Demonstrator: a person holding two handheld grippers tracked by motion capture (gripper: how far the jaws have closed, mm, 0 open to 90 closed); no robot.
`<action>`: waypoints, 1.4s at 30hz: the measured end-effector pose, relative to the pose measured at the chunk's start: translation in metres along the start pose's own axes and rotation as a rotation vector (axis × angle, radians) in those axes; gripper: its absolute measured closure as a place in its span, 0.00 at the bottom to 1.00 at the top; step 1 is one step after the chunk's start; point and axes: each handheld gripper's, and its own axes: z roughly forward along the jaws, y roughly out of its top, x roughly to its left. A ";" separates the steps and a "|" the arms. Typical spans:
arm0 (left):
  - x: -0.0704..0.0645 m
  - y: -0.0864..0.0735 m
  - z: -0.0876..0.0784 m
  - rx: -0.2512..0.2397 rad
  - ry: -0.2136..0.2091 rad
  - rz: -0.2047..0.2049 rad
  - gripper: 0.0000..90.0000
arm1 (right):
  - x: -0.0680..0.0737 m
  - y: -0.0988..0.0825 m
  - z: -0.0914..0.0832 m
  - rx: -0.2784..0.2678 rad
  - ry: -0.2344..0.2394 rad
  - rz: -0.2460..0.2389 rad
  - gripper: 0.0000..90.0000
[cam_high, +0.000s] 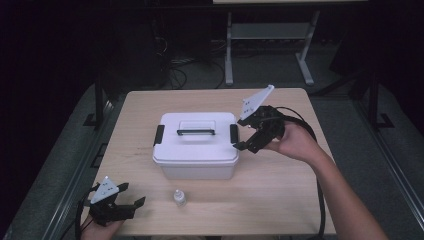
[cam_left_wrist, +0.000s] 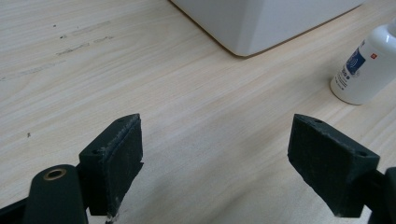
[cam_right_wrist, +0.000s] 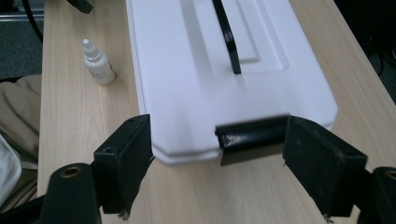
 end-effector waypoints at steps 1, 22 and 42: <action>0.000 0.000 0.000 0.000 -0.003 -0.001 0.20 | 0.000 0.000 0.000 0.000 0.000 0.000 0.27; 0.002 0.000 -0.002 -0.015 -0.011 -0.009 0.20 | -0.011 0.056 0.034 0.052 0.060 -0.083 0.40; 0.004 0.000 -0.002 -0.018 -0.015 -0.011 0.20 | -0.017 0.081 0.067 0.086 0.095 -0.121 0.54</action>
